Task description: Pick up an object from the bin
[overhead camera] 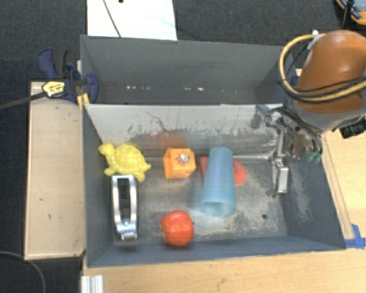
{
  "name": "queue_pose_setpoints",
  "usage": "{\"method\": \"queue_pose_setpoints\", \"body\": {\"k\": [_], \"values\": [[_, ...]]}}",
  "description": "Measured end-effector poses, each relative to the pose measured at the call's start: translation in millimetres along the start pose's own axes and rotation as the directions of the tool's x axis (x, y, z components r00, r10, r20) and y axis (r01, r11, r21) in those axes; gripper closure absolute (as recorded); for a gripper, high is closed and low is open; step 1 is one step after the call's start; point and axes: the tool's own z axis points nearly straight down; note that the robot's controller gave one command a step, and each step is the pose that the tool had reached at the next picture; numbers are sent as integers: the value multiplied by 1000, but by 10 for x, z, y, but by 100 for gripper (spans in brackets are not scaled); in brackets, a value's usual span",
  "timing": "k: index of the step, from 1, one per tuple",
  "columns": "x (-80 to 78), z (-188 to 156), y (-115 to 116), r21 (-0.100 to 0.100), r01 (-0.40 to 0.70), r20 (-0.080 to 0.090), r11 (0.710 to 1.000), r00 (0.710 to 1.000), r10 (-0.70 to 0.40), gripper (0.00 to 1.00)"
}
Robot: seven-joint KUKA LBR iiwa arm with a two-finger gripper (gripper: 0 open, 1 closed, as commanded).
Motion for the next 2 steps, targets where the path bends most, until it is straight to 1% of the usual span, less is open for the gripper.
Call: {"method": "queue_pose_setpoints", "body": {"k": [1,2], "values": [[-13,-49,2,1,1,9,1000,1000,-1,0],[48,409,163,2,160,10,987,987,-160,0]]}}
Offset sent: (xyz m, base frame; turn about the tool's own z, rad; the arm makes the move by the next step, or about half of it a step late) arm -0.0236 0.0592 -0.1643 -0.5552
